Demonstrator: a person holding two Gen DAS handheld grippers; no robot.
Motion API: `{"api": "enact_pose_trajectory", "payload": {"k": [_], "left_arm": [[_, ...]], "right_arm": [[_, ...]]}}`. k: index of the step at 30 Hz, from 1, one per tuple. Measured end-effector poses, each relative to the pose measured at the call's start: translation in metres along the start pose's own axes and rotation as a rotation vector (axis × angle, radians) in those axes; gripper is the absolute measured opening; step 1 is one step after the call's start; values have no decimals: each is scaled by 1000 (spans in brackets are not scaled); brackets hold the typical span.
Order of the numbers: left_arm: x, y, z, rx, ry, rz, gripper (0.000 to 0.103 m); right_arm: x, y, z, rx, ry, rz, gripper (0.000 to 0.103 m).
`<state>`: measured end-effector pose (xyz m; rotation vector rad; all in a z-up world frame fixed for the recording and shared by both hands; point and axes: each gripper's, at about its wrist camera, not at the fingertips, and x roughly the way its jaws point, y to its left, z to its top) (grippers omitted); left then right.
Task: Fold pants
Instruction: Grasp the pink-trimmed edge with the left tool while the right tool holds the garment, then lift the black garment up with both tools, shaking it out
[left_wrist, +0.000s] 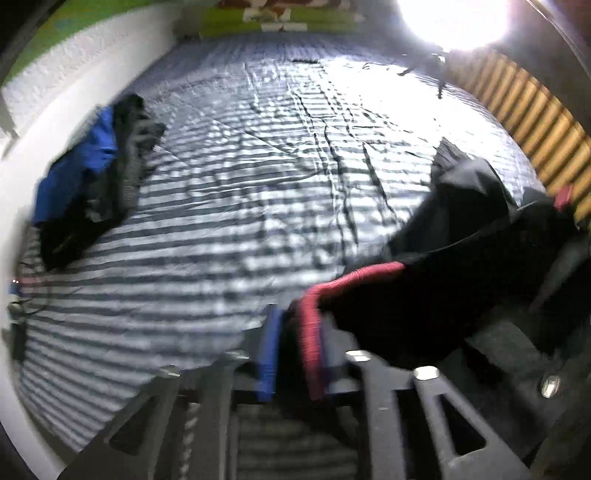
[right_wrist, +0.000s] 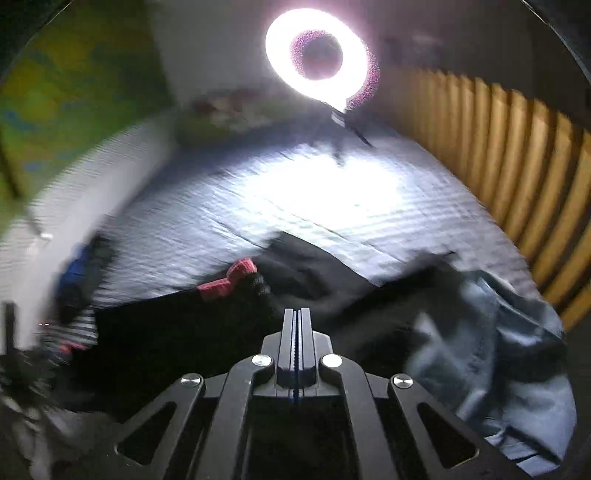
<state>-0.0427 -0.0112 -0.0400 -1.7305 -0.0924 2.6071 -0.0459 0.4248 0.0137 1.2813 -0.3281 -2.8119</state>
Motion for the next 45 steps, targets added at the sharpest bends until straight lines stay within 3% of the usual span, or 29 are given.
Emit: {"api": "enact_pose_trajectory", "payload": {"k": [2, 4, 7, 12, 15, 16, 17, 19, 21, 24, 26, 27, 29, 32, 36, 45], "left_arm": [[10, -5, 18, -32, -8, -73, 62], [9, -8, 32, -39, -25, -89, 65], [-6, -1, 39, -40, -85, -107, 80], [-19, 40, 24, -73, -127, -85, 87], [5, 47, 10, -47, -65, -96, 90], [15, 44, 7, -32, -43, -102, 90], [22, 42, 6, -22, -29, -107, 90], [39, 35, 8, -23, -6, -145, 90], [59, 27, 16, -52, 23, -204, 90], [78, 9, 23, -69, 50, -253, 78], [80, -6, 23, -39, 48, -242, 51], [76, -11, 22, -23, 33, -206, 47], [66, -16, 19, 16, -1, -154, 28], [42, -9, 12, 27, -49, -135, 21], [-5, 7, -2, 3, -134, -173, 18], [-100, -8, -42, 34, -269, -228, 12]], "right_arm": [[24, -22, -6, 64, 64, 6, 0], [40, -35, -13, 86, 99, 10, 0], [44, -33, -15, 57, 106, 8, 0], [45, -34, -13, 15, 120, 37, 2], [41, -42, -10, 38, 131, 122, 6], [38, -43, -11, 50, 133, 155, 18], [37, -46, -10, 57, 133, 172, 39], [32, -46, -7, 68, 116, 186, 58], [33, -37, -6, 52, 143, 204, 58], [49, -19, -4, 8, 233, 228, 60], [62, -7, -3, -22, 279, 168, 58], [66, -1, -3, -33, 285, 142, 53], [64, 8, -2, -70, 268, 103, 22], [45, 13, 1, -103, 205, 78, 12], [7, 16, 3, -112, 119, 85, 10], [-88, 35, 3, -212, -64, 4, 9]]}}
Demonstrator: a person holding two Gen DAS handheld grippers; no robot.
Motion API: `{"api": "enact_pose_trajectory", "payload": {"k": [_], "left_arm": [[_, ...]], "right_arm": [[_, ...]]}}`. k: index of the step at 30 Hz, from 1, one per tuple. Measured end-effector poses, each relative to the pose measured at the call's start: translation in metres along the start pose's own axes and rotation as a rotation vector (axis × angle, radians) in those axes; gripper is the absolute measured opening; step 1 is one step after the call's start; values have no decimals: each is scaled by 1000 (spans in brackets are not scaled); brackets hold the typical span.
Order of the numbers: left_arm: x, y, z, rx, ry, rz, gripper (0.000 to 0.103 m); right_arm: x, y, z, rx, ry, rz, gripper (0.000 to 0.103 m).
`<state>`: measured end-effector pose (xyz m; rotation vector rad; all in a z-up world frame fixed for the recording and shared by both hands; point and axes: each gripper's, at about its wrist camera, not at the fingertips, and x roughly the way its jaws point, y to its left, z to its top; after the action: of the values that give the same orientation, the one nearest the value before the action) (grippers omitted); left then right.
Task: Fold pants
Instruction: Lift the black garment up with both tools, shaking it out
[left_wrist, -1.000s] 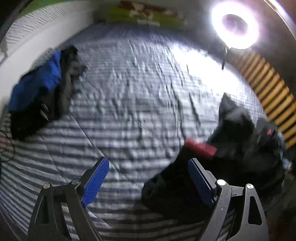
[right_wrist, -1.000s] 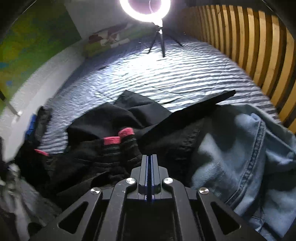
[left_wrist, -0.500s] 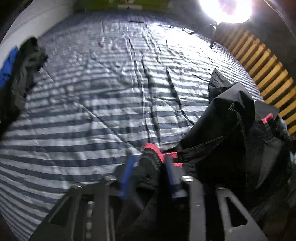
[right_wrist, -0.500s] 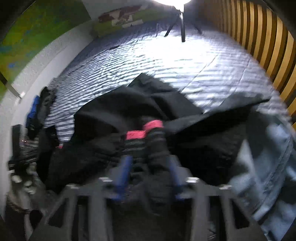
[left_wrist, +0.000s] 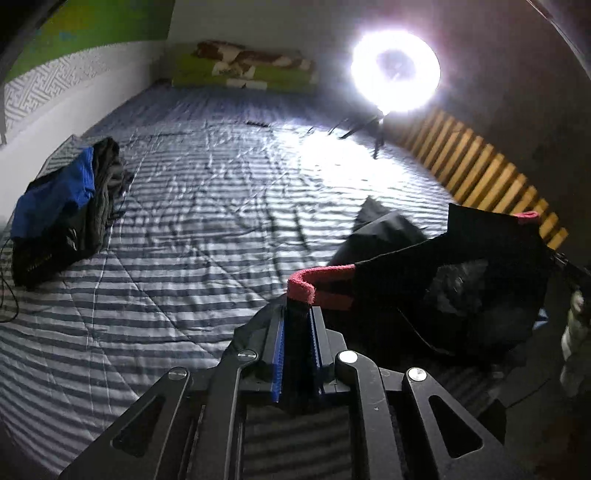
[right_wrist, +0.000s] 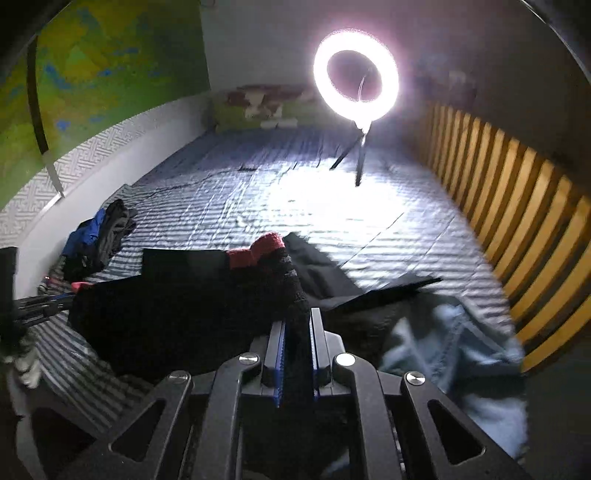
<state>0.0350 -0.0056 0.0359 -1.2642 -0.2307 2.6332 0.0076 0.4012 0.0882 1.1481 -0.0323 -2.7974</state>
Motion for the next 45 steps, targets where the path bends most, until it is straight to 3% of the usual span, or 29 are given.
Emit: {"api": "enact_pose_trajectory", "payload": {"k": [4, 8, 10, 12, 13, 16, 25, 29, 33, 39, 45], "left_arm": [[-38, -32, 18, 35, -57, -37, 12], [-93, -81, 53, 91, -137, -103, 11], [-123, -104, 72, 101, -182, -172, 11], [-139, -118, 91, 59, -171, -270, 11], [-148, -129, 98, 90, -194, -239, 11], [-175, -160, 108, 182, -279, -190, 10], [-198, -188, 118, 217, -238, -129, 10], [-204, -208, 105, 287, -277, 24, 11], [-201, -229, 91, 319, -296, 98, 11], [-206, -270, 81, 400, -300, 14, 11], [-259, -309, 101, 411, -363, -142, 11]], "right_arm": [[-28, 3, 27, 12, -72, -68, 8], [-86, 20, 83, -46, -251, -200, 8], [-115, 26, 105, -77, -329, -260, 8], [-142, 49, 127, -200, -426, -411, 8], [-150, 55, 133, -223, -449, -418, 8], [-182, 36, 167, -65, -448, -276, 8], [-186, -4, 189, 50, -424, -266, 8], [-186, -15, 191, 50, -436, -269, 8], [-187, -28, 186, 60, -424, -265, 8], [-218, -50, 181, 103, -460, -311, 8], [-279, -50, 210, 106, -572, -393, 8]]}}
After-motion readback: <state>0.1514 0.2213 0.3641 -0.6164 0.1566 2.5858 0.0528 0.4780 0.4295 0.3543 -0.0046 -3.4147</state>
